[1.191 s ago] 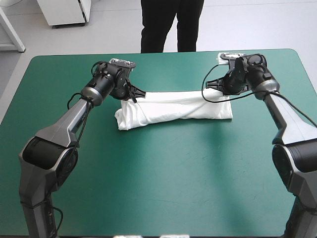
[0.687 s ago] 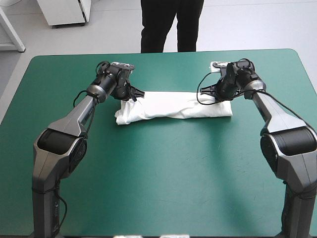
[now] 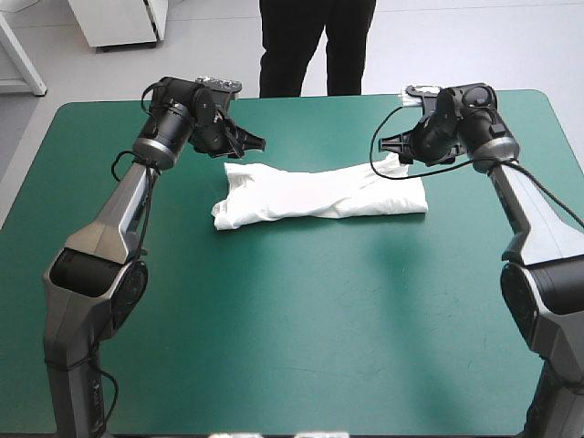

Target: Fold the cloth

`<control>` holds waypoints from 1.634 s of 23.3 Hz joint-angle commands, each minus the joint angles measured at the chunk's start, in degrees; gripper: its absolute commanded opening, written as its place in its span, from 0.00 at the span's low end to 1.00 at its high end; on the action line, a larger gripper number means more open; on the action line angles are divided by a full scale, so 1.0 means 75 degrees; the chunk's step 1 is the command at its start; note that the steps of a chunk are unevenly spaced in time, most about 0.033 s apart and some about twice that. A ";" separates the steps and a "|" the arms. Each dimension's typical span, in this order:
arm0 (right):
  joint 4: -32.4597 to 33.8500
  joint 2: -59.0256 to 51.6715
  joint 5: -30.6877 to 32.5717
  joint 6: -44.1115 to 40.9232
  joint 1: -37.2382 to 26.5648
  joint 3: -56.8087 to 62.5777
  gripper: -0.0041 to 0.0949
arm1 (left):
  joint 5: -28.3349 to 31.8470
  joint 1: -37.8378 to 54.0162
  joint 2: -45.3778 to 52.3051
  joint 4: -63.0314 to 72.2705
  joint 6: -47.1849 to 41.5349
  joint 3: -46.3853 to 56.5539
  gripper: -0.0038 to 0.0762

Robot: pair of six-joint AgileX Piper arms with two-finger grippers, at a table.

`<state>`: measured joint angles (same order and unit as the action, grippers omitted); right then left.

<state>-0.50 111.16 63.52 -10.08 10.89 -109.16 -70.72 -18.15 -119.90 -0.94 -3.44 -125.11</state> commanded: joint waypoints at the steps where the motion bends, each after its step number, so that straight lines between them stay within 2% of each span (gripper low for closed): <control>1: 0.0340 -0.0833 -0.0086 -0.0089 -0.0050 -0.0079 0.53 | 0.0227 -0.0115 0.0731 0.0842 0.0393 -0.0248 0.18; 2: 0.0410 -0.0943 -0.0068 -0.0095 -0.0050 -0.0031 0.53 | 0.0346 -0.0217 0.0747 0.0949 0.0511 -0.0248 0.03; 9: 0.0563 -0.1335 0.0263 -0.0307 -0.0466 -0.0031 0.53 | 0.0721 -0.1264 0.0467 0.1019 0.0669 -0.0248 0.04; 14: -0.0356 -0.1422 0.0392 -0.0113 -0.1338 -0.0031 0.52 | 0.1179 -0.2041 -0.0303 0.1019 0.0772 -0.0248 0.04; 17: -0.0461 -0.1422 0.0409 -0.0022 -0.1499 -0.0031 0.48 | 0.1371 -0.2119 -0.0632 0.1019 0.0772 -0.0248 0.04; 21: -0.0762 -0.1373 0.0314 0.0174 -0.1500 -0.0031 0.43 | 0.2038 -0.2119 -0.1270 0.0968 0.0772 -0.0248 0.04; 24: -0.1249 -0.1258 0.0314 0.0499 -0.1500 -0.0031 0.43 | 0.1808 -0.2119 -0.1656 0.1017 0.0772 -0.0248 0.04; 26: -0.1869 -0.1095 0.0394 0.1047 -0.1512 -0.0031 0.46 | 0.1506 -0.2119 -0.1804 0.1017 0.0772 -0.0248 0.04; 29: -0.2465 -0.0580 0.0751 0.1396 -0.1512 -0.0031 0.69 | 0.1303 -0.2119 -0.1804 0.1027 0.0772 -0.0296 0.04; 30: -0.2503 -0.0436 0.0837 0.1420 -0.1512 -0.0031 0.72 | 0.1255 -0.2119 -0.1804 0.1027 0.0772 -0.0301 0.04; 32: -0.2571 -0.0148 0.0849 0.1602 -0.1512 -0.0031 0.74 | 0.1223 -0.2119 -0.1804 0.1050 0.0772 -0.0301 0.04; 34: -0.2868 0.0203 0.0523 0.1789 -0.1512 -0.0031 0.74 | 0.1186 -0.2119 -0.1804 0.1226 0.0772 -0.0301 0.04; 38: -0.2831 0.0783 0.0422 0.1862 -0.1512 -0.0031 0.74 | 0.0957 -0.2119 -0.1804 0.1329 0.0772 -0.0301 0.04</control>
<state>-20.19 118.20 67.99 2.89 0.00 -108.07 -59.79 -33.66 -135.75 7.20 2.47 -126.53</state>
